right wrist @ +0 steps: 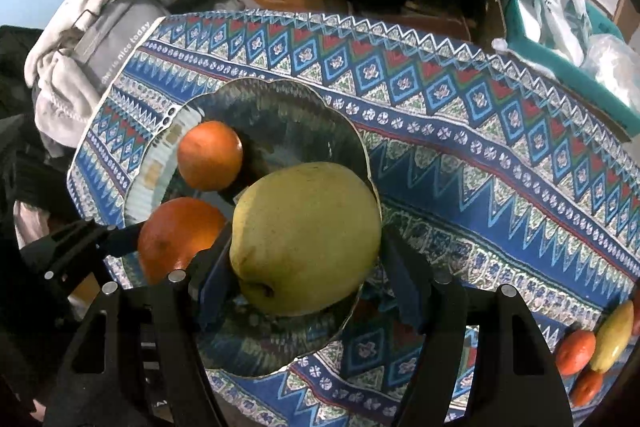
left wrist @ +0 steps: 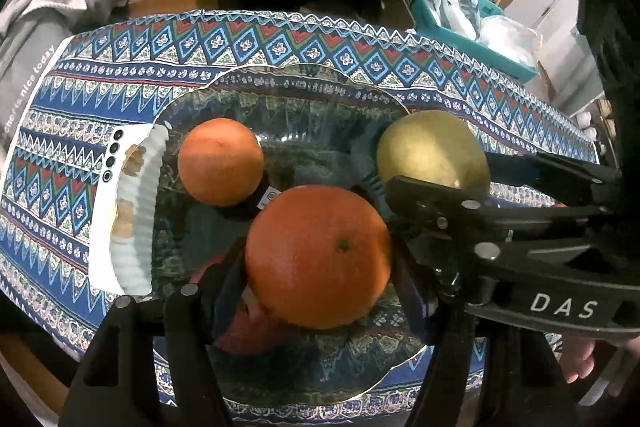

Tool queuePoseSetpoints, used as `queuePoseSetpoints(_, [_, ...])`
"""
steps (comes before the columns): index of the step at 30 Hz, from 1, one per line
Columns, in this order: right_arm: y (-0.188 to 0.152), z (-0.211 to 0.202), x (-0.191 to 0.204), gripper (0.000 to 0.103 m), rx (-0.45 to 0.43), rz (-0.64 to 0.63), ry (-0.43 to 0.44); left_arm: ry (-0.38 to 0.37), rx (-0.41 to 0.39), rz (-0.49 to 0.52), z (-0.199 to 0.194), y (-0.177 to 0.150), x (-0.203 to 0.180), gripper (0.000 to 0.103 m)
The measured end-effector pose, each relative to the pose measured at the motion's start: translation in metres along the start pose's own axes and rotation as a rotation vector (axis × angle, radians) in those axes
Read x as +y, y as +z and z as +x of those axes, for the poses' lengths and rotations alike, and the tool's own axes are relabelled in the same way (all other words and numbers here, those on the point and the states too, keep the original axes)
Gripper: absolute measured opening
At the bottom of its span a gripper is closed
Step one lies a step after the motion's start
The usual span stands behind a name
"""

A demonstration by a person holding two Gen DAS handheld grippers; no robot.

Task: Organize fruits
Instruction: 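Lower the orange with the left gripper and the pear with the right gripper onto the plate, open both, then move both grippers back to the remaining fruit on the cloth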

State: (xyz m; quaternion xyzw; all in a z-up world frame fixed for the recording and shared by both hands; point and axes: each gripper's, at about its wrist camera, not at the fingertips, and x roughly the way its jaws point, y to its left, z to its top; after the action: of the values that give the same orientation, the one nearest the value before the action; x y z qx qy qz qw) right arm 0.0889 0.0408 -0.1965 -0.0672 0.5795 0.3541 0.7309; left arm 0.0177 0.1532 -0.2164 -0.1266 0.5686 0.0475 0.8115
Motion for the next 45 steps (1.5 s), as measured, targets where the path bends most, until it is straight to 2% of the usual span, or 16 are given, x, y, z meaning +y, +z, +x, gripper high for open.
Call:
queuePoseSetpoints(6, [0.001, -0.004, 0.002, 0.071, -0.02, 0.012, 0.028, 0.009, 0.002, -0.017, -0.002, 0.001, 0.003, 0.07])
queuePoseSetpoints(8, [0.003, -0.007, 0.003, 0.071, -0.024, 0.007, 0.006, 0.01, 0.004, -0.02, -0.003, 0.001, 0.004, 0.07])
queuePoseSetpoints(18, [-0.001, -0.033, -0.001, 0.071, -0.078, 0.029, 0.004, -0.004, 0.007, -0.026, -0.013, -0.004, 0.0, 0.07])
queuePoseSetpoints(24, [-0.011, -0.067, 0.0, 0.071, -0.143, -0.024, -0.074, -0.017, -0.017, -0.004, -0.025, -0.004, -0.014, 0.074])
queuePoseSetpoints(33, [-0.03, -0.109, -0.012, 0.073, -0.189, -0.038, -0.189, -0.04, -0.049, 0.049, -0.048, -0.004, -0.039, 0.074])
queuePoseSetpoints(45, [-0.061, -0.156, -0.036, 0.08, -0.246, -0.008, -0.239, -0.055, -0.087, 0.127, -0.07, -0.007, -0.075, 0.078])
